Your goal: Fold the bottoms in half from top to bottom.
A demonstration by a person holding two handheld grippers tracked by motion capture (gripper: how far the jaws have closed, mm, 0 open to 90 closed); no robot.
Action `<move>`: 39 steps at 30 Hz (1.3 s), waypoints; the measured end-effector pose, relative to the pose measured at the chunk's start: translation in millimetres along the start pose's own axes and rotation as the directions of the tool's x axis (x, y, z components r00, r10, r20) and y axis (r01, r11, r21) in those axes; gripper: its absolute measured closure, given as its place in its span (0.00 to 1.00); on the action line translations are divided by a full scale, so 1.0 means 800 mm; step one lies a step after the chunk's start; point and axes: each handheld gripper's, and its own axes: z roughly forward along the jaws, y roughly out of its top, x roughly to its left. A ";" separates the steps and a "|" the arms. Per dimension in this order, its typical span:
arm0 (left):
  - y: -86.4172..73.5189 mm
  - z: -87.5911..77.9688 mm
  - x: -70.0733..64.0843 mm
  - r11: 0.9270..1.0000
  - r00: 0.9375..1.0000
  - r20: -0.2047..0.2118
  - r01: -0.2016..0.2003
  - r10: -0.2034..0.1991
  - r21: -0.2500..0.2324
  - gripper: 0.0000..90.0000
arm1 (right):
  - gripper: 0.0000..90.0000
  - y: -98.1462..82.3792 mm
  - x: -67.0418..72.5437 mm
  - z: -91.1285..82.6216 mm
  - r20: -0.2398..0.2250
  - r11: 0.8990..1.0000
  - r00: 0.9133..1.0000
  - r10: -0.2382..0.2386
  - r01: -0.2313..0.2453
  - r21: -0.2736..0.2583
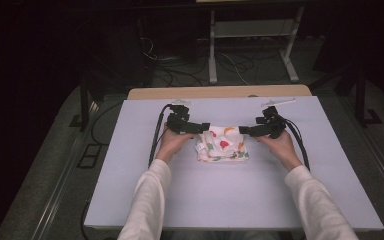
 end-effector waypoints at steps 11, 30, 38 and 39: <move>-0.010 -0.037 0.001 0.999 1.000 -0.010 -0.021 0.020 -0.035 0.00 | 0.00 0.004 0.017 -0.024 -0.017 1.000 1.000 -0.022 0.021 -0.006; -0.046 -0.086 -0.006 0.997 0.998 -0.033 -0.045 0.043 -0.060 0.00 | 0.00 -0.020 0.036 -0.067 -0.027 0.998 0.998 -0.050 0.050 -0.029; -0.060 -0.097 -0.016 0.997 0.998 -0.021 -0.054 0.052 -0.062 0.00 | 0.00 -0.044 0.036 -0.084 -0.022 0.998 0.999 -0.043 0.043 -0.037; -0.062 -0.098 -0.017 0.996 0.998 -0.021 -0.054 0.053 -0.066 0.00 | 0.00 -0.047 0.036 -0.087 -0.023 0.999 0.999 -0.040 0.039 -0.038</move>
